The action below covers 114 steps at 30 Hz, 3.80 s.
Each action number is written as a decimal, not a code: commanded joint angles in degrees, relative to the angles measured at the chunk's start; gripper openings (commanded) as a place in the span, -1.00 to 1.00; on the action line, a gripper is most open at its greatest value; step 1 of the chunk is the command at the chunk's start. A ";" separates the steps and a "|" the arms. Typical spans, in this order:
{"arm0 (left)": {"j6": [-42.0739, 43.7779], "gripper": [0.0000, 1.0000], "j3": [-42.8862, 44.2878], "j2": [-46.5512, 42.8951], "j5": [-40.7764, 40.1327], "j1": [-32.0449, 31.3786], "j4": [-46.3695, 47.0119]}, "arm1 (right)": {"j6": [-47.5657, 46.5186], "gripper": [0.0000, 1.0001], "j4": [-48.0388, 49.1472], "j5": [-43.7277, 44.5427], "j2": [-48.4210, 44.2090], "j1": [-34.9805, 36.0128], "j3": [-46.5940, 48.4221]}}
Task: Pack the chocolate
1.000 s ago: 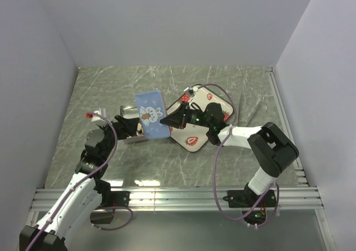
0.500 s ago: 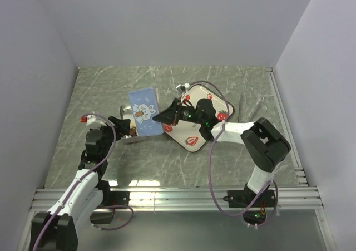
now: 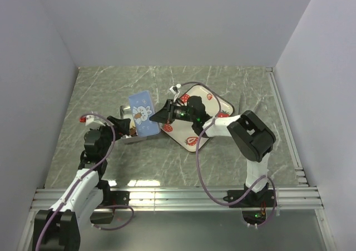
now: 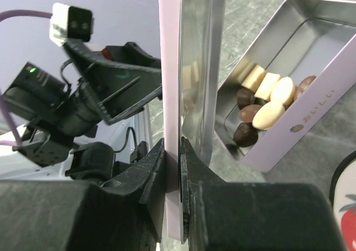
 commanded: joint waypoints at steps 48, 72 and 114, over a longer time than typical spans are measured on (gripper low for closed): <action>0.47 0.87 2.32 10.45 3.33 0.56 7.17 | -5.05 -0.55 -16.91 6.42 12.03 0.59 14.15; 1.35 0.86 5.93 19.77 5.97 0.56 12.88 | -8.84 -0.49 -26.06 7.30 17.57 0.68 21.80; 3.29 0.86 8.91 23.64 4.74 -1.63 12.01 | -18.59 -0.16 -42.75 14.24 20.73 1.74 30.14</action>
